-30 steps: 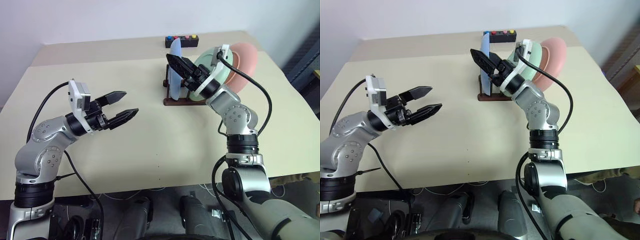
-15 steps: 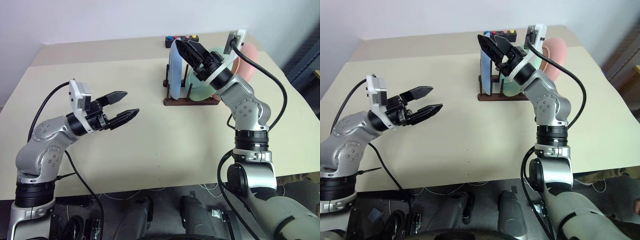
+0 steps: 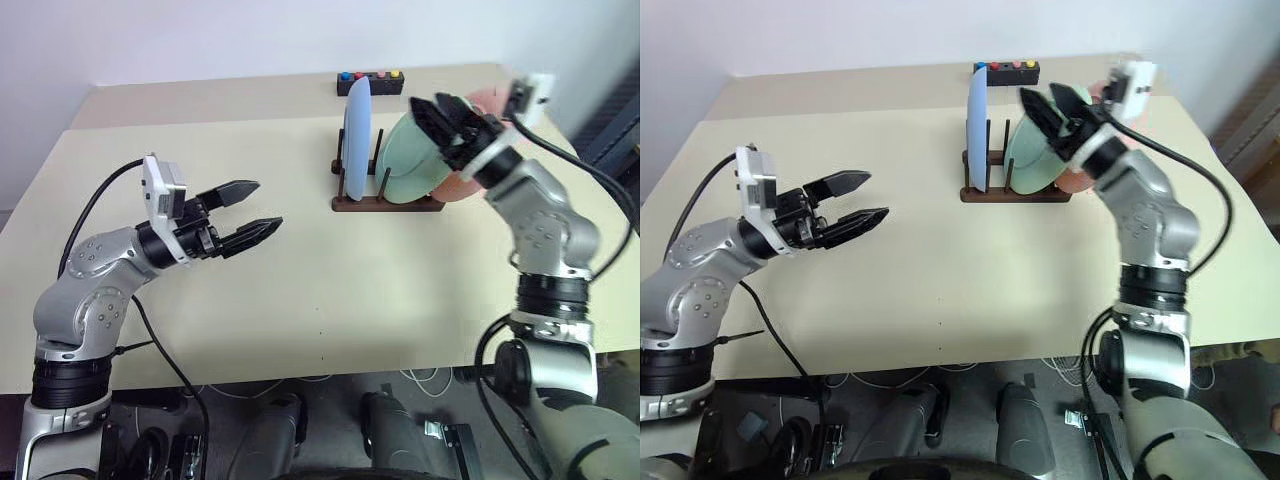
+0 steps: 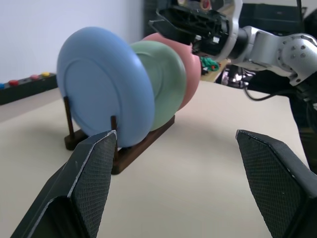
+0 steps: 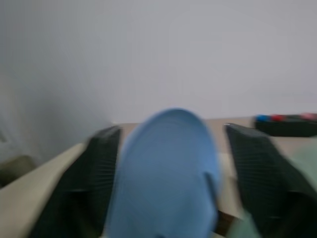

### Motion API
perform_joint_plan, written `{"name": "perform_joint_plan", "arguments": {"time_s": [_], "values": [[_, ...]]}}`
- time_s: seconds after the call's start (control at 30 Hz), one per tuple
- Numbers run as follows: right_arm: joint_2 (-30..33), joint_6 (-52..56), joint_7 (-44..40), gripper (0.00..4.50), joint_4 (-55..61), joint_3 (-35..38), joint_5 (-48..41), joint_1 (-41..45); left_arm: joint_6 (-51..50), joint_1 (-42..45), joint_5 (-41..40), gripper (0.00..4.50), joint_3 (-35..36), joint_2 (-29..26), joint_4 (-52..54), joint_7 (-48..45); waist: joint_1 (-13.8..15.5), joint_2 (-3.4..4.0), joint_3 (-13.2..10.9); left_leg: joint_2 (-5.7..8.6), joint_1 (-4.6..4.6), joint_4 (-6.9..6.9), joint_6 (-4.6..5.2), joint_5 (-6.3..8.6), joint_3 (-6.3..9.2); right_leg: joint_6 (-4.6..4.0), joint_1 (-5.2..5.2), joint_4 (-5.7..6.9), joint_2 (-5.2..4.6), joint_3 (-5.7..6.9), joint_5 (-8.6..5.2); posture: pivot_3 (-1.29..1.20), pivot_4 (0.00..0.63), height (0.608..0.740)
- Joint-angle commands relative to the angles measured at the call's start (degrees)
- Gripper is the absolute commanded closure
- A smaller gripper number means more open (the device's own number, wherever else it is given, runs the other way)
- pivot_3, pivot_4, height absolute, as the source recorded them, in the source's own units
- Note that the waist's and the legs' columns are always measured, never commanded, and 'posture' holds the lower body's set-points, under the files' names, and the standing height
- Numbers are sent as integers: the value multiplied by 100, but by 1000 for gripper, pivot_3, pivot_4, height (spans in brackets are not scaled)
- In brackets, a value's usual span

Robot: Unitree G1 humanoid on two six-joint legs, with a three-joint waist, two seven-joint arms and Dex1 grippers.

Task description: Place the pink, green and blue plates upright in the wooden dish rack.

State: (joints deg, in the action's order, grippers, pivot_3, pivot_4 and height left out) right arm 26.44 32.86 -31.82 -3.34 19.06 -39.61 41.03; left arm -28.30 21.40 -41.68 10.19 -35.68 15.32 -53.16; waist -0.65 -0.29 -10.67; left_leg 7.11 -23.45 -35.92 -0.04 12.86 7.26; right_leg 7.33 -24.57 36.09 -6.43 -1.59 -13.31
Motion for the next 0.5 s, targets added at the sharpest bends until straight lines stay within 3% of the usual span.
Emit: {"name": "perform_joint_plan", "arguments": {"time_s": [0.03,0.13,0.3,0.5], "values": [[286,219,-3,2998,850,219,-293,-179,27,158,-2,513,-62,4,-43,-89,-47,1,0,-2,0,0,0,0,-1,0,-2,1,1,-1,0,0,150,740],[507,279,41,4460,1269,357,-294,-680,88,305,67,513,-217,99,-188,-151,-39,1,0,-6,2,1,0,0,-1,-1,-3,4,4,-1,0,0,150,740],[859,28,-126,4460,1655,3,266,-1414,103,477,128,513,-294,145,-363,-278,-2,0,0,-1,1,-4,2,0,-2,0,3,1,0,0,0,0,150,740],[834,-496,-27,4460,1527,-304,961,-1933,111,594,189,513,-351,177,-430,-352,-3,-2,0,-2,2,-3,2,0,0,0,4,0,1,2,0,0,150,740]]}}
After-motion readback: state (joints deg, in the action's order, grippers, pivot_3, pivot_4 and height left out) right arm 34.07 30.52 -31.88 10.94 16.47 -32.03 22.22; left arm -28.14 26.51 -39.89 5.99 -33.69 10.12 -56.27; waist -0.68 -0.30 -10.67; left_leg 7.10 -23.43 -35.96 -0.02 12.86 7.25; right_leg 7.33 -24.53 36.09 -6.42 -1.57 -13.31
